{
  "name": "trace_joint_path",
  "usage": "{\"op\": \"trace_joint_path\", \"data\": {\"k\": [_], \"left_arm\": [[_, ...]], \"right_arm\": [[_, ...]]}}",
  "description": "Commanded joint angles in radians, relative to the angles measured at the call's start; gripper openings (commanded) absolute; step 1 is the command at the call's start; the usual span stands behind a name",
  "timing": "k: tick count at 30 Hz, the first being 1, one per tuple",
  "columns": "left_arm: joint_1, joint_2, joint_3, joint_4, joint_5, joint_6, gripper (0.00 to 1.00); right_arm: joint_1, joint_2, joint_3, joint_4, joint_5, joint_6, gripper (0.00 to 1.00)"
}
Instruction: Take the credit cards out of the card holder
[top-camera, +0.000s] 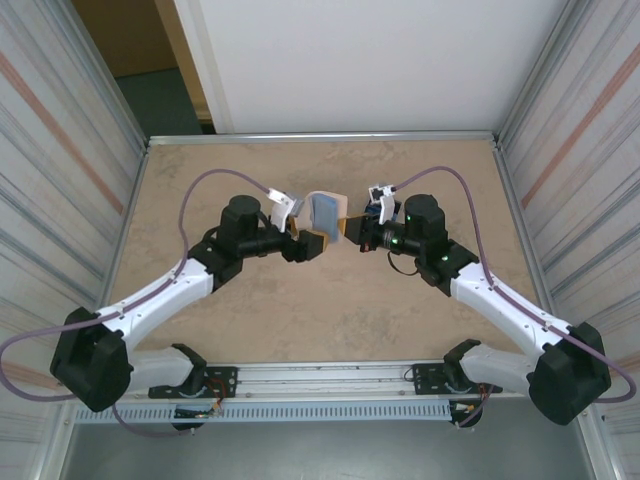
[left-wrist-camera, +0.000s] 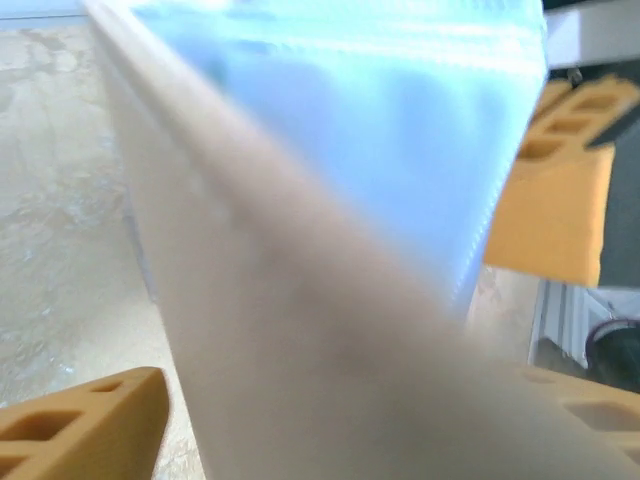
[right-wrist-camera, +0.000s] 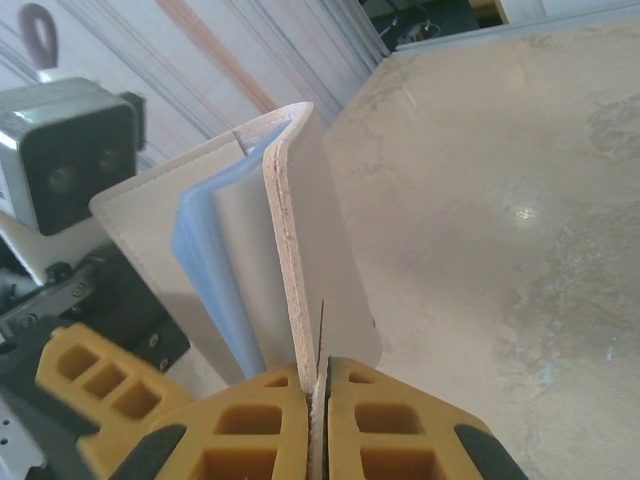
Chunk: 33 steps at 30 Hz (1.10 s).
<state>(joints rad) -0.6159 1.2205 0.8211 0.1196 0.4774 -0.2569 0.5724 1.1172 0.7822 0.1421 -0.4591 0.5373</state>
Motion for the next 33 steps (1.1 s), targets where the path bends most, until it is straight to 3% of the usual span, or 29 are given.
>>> {"op": "trace_joint_path", "data": {"k": [1, 9, 15, 21, 28, 33], "left_arm": [[-0.003, -0.054, 0.012, -0.008, -0.095, 0.027, 0.65], [-0.003, -0.066, 0.009, -0.035, -0.127, 0.020, 0.31], [0.002, -0.058, 0.008, -0.039, -0.136, 0.007, 0.08], [0.028, -0.021, 0.010, 0.012, -0.045, -0.036, 0.00], [0.030, -0.018, 0.010, 0.035, -0.011, -0.055, 0.00], [0.029, -0.014, 0.010, 0.061, 0.028, -0.081, 0.00]], "right_arm": [[0.008, -0.031, 0.046, -0.010, 0.044, -0.034, 0.00], [0.007, -0.028, 0.048, -0.017, 0.034, -0.031, 0.00], [0.009, -0.019, 0.067, -0.032, -0.046, -0.040, 0.00], [0.025, 0.009, 0.081, -0.025, -0.114, -0.055, 0.00], [0.038, 0.007, 0.091, -0.086, -0.008, -0.083, 0.01], [0.057, 0.026, 0.111, -0.105, 0.014, -0.115, 0.19]]}}
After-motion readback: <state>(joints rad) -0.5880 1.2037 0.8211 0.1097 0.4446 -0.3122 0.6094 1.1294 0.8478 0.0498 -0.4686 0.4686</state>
